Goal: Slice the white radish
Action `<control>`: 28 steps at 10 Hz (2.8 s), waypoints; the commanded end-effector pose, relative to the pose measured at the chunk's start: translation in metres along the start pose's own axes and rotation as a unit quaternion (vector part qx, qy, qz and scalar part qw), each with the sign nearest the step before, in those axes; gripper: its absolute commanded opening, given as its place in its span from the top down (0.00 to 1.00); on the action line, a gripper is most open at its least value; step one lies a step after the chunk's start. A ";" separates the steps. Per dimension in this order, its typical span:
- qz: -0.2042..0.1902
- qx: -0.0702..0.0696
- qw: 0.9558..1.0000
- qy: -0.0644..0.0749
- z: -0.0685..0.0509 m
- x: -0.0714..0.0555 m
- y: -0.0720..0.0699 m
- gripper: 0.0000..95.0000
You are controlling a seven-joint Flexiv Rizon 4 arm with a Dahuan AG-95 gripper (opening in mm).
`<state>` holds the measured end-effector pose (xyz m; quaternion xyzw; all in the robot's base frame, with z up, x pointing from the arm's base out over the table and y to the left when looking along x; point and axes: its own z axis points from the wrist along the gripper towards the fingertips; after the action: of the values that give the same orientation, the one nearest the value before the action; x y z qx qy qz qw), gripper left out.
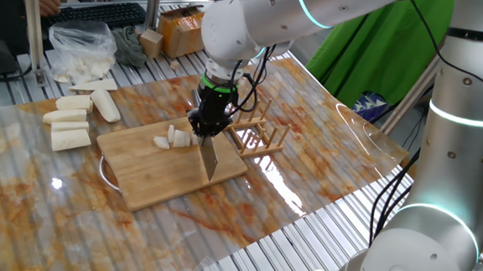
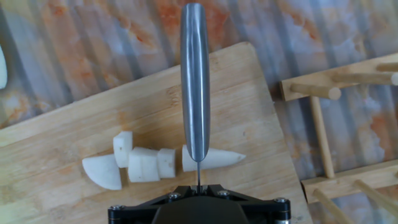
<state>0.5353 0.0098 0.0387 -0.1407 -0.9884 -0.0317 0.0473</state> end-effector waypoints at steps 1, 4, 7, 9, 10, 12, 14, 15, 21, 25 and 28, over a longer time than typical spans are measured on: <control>-0.004 0.000 1.000 0.005 -0.002 0.004 -0.004 1.00; -0.002 -0.002 1.000 0.006 -0.008 0.005 -0.003 1.00; 0.000 -0.005 1.000 -0.001 0.005 0.000 0.003 1.00; -0.001 0.002 1.000 0.003 0.001 0.002 0.001 1.00; 0.005 -0.003 1.000 0.005 0.000 0.002 0.001 1.00; 0.017 -0.020 1.000 0.006 0.000 0.002 0.002 1.00; 0.023 -0.035 0.999 0.005 0.000 0.003 0.002 1.00; 0.022 -0.035 0.999 0.004 0.000 0.003 0.003 1.00; 0.033 -0.024 0.999 -0.003 -0.002 0.011 0.012 1.00; 0.026 -0.017 0.999 0.007 -0.012 0.015 0.006 1.00; 0.024 -0.020 0.999 0.009 -0.020 0.018 0.001 1.00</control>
<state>0.5204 0.0138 0.0607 -0.1647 -0.9834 -0.0529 0.0542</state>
